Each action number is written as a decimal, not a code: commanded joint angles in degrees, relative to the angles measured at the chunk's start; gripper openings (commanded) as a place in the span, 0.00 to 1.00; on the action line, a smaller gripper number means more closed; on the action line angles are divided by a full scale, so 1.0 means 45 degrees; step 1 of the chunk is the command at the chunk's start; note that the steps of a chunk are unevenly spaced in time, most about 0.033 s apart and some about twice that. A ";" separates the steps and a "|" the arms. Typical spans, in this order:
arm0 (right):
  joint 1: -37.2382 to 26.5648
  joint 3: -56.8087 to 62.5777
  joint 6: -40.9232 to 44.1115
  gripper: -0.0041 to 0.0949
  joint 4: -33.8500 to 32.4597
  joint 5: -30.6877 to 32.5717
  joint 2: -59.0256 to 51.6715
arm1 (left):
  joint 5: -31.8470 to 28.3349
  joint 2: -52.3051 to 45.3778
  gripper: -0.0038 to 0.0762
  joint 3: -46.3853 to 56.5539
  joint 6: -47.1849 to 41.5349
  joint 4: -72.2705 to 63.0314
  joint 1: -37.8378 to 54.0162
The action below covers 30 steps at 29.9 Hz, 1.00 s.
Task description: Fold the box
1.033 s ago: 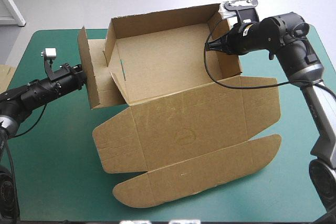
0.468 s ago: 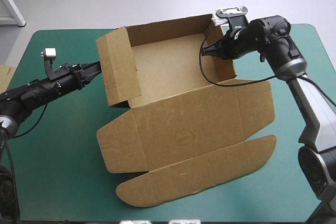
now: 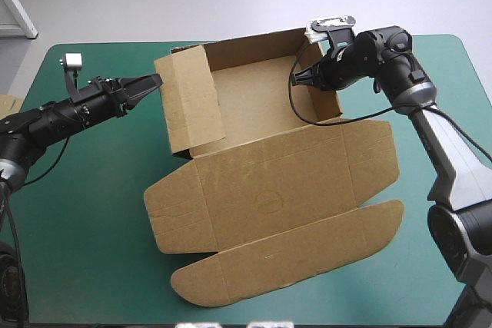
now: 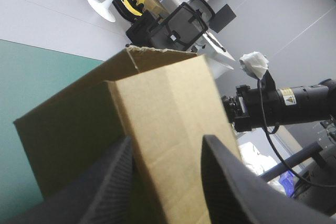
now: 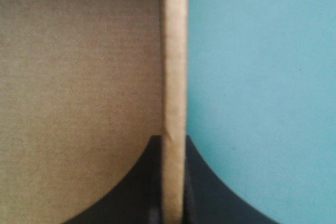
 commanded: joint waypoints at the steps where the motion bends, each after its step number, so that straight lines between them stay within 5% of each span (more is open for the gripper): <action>1: -0.0088 -0.0367 -0.0026 0.03 0.0250 -0.0943 -0.0686 | 0.0510 -0.0497 0.45 -0.0487 -0.0247 -0.0361 -0.0192; 10: -0.0088 -0.0367 -0.0073 0.03 0.0193 -0.1240 -0.0665 | -0.0421 -0.0497 0.45 -0.0641 -0.1384 0.1213 -0.0241; 24: -0.0088 -0.0367 0.0713 0.03 0.0193 -0.1015 -0.0549 | -0.4920 -0.0497 0.45 -0.2217 -0.5434 0.6646 -0.3641; 30: -0.0058 -0.0367 0.1067 0.03 0.0241 -0.0641 -0.0015 | -0.5705 -0.0497 0.45 -0.2246 -0.6626 0.8124 -0.4322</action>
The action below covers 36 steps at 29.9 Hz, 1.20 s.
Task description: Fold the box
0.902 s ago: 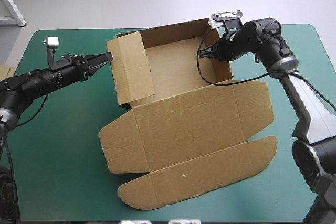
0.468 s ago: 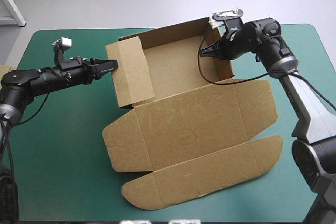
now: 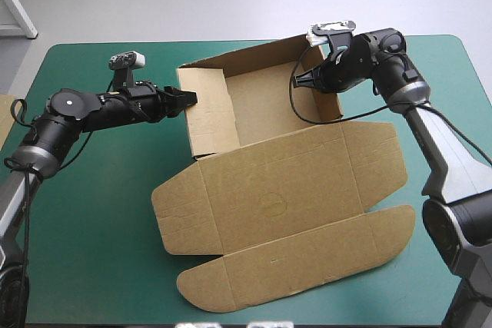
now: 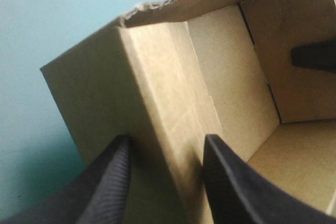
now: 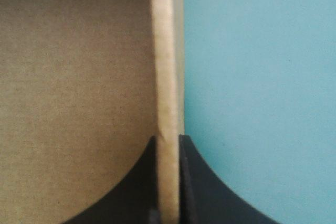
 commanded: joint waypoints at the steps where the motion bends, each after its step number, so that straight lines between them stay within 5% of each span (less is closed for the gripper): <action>1: 0.0000 -0.0376 0.0625 0.03 0.0695 -0.0695 -0.0367 | -0.0407 -0.0472 0.45 -0.0418 -0.0668 0.0137 -0.0331; 10: 0.0056 -0.0376 0.1691 0.03 0.0820 -0.0517 0.0042 | -0.1178 0.0013 0.44 -0.0631 -0.3191 0.3227 -0.0940; 23: 0.1144 -0.0376 0.3153 0.03 -0.0922 -0.0493 0.0271 | 0.0747 0.1985 0.43 -0.3975 -0.8574 1.0522 -0.3086; 29: 0.1144 -0.0376 0.3254 0.03 -0.0898 -0.0244 0.0541 | 0.1607 0.2683 0.26 -0.4758 -0.9327 1.1675 -0.3302; 33: 0.1144 -0.0376 0.3254 0.03 -0.0881 -0.0080 0.0762 | 0.1694 0.3037 0.06 -0.4781 -0.9327 1.1785 -0.3302; 36: 0.1144 -0.0376 0.3254 0.03 -0.0904 -0.0050 0.0854 | 0.1779 0.3292 0.04 -0.4781 -0.9327 1.1977 -0.3302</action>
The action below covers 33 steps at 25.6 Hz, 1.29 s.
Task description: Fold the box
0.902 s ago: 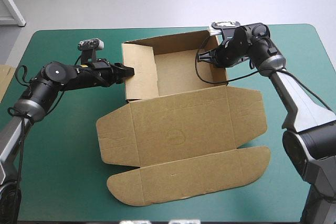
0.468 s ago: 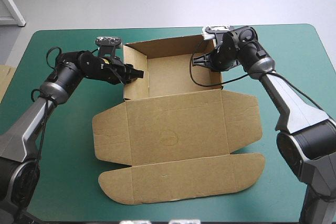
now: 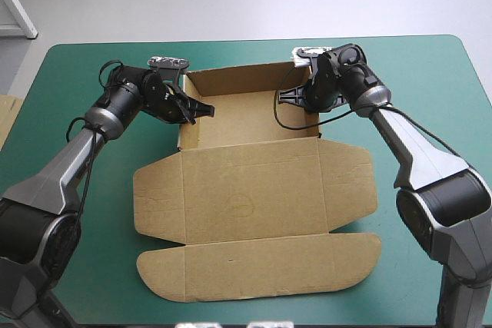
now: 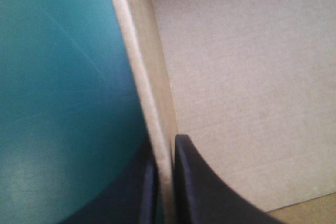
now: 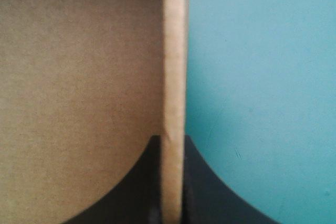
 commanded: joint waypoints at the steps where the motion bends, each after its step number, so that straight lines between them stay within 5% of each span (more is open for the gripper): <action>1: 0.0061 -0.0376 -0.0052 0.03 0.0401 -0.0659 -0.0714 | -0.0177 -0.0357 0.04 -0.0436 0.0117 -0.0064 -0.0121; 27: 0.0318 -0.0376 -0.0492 0.03 -0.0309 0.0901 0.0557 | 0.1617 0.1087 0.04 -0.0562 -0.0216 0.0409 -0.0121; 30: 0.0318 -0.0428 -0.0816 0.07 -0.0343 0.0799 0.0557 | 0.1883 0.1064 0.15 -0.0857 0.0118 0.0409 -0.0121; 33: 0.0318 -0.0685 -0.0949 0.33 -0.0343 0.0786 0.0557 | 0.2470 0.1063 0.42 -0.1603 0.0267 0.0378 -0.0121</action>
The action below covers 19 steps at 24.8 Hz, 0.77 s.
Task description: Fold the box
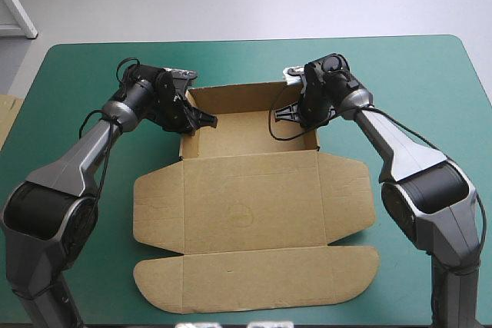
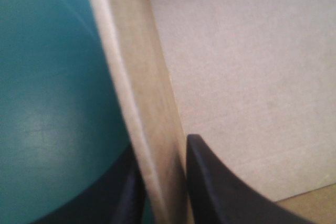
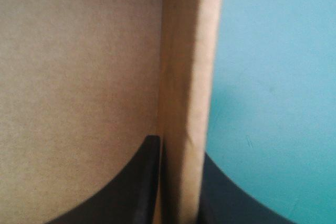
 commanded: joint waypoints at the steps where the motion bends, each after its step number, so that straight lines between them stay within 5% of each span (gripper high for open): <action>1: 0.0033 -0.0613 -0.0359 0.43 -0.0101 -0.0185 -0.0682 | 0.0556 -0.0455 0.48 -0.0884 0.0131 0.0086 -0.0098; 4: 0.0033 -0.1269 -0.0373 0.69 -0.0644 0.0279 -0.0682 | 0.1298 -0.0455 0.52 -0.1668 0.0107 0.0667 -0.0074; 6: 0.0011 -0.1757 -0.0373 0.73 -0.0902 0.0634 -0.0682 | 0.1630 -0.0455 0.52 -0.2072 0.0107 0.0853 -0.0074; 11: 0.0011 -0.3063 -0.0373 0.73 -0.1036 0.1000 -0.0952 | 0.2724 -0.0455 0.52 -0.3481 0.0107 0.1052 -0.0074; 19: 0.0011 -0.3256 -0.1623 0.68 -0.0831 0.1000 -0.2539 | 0.2724 -0.1535 0.52 -0.4362 0.0164 0.0426 -0.0074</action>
